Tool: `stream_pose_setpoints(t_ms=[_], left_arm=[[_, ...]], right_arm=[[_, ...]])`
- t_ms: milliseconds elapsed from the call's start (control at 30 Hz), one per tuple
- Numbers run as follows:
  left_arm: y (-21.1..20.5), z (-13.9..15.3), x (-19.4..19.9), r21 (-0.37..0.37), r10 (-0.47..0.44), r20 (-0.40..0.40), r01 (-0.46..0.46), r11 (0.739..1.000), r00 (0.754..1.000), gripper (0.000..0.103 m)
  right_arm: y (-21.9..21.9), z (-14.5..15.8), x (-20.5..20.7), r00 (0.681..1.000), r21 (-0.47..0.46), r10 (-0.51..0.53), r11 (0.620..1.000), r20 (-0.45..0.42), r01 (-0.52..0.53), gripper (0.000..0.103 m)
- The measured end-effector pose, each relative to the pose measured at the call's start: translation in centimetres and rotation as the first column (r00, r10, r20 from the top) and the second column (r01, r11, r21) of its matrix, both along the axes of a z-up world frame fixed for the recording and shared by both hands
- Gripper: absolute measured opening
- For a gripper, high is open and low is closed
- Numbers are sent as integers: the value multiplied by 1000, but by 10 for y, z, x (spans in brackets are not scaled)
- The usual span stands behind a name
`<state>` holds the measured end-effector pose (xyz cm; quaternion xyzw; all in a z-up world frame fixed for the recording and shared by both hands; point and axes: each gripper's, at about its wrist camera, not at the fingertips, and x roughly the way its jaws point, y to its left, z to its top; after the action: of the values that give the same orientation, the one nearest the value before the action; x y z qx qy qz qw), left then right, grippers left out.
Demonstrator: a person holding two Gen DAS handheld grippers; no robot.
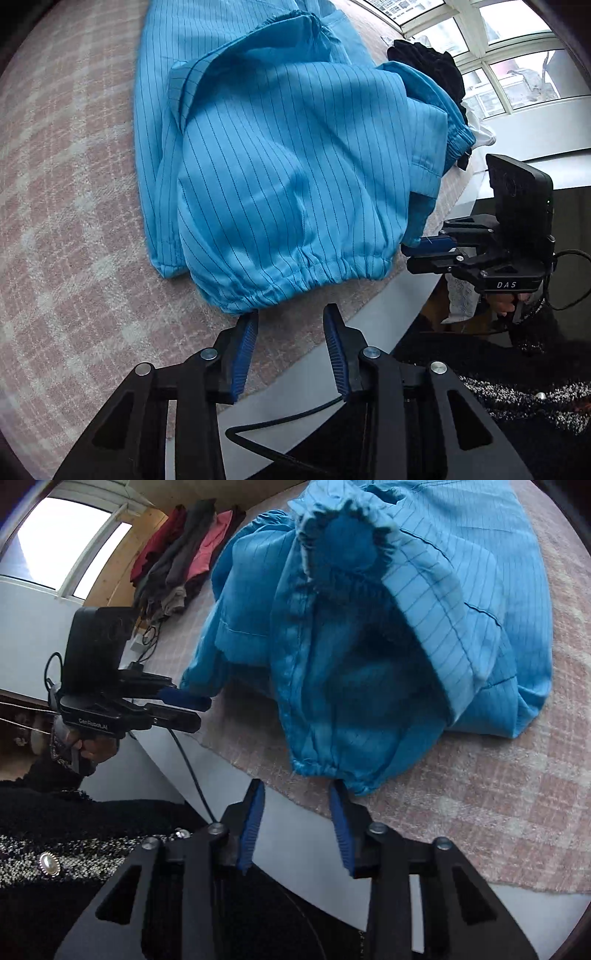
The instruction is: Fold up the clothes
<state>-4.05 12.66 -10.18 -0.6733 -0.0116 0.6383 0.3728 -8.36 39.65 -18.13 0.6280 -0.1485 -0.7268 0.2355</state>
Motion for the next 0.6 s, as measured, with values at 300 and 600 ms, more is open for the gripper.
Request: stream_pose_setpoints(t_ms=[300,600], left_arm=[[40,118,-119,-52,-7,-471,-20,998,882,31],[-21,61,-102,-162,-103,-479,28,986,872,49]], right_arm=[[62,121,-124,912,216,-155,944,-380,251,12],[72,77,-76,904,362,84,929,-420,82,49]])
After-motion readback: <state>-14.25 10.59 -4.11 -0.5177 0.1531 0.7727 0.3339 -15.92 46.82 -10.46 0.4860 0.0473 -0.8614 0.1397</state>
